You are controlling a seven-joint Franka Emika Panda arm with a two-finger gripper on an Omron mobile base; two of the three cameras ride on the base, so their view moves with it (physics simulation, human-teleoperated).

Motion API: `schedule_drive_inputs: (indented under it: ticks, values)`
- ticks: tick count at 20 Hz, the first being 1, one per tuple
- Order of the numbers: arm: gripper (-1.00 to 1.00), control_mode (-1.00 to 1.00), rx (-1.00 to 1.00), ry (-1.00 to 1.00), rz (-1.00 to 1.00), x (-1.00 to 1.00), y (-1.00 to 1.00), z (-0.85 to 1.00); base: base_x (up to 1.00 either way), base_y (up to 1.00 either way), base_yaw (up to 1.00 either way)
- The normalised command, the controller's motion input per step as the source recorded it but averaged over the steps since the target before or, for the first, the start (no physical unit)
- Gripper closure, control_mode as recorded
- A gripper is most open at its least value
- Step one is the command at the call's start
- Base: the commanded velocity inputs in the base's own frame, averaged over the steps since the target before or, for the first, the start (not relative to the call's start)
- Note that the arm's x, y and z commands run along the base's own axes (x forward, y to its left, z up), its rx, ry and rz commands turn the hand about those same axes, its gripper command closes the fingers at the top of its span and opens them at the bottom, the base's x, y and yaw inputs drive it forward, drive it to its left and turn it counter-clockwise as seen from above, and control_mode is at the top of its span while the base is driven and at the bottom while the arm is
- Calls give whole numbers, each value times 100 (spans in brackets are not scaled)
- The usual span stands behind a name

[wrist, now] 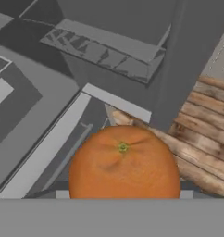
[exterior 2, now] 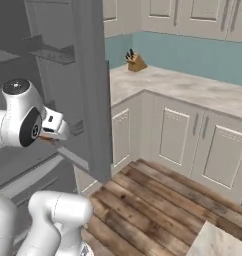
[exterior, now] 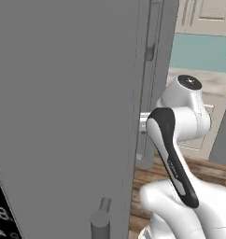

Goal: Pick the two tangerines from the fridge and place them on the plate next to the blender to make a fruit smoothie.

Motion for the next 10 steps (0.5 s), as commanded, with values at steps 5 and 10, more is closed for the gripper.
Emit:
schedule_drive_inputs:
  ticks: [5, 10]
  values:
    - [100, 100, 0, 0, 0, 0, 0, 0, -69, -13, -52]
    - [100, 100, 0, 0, 0, 0, 0, 0, -25, -54, -59]
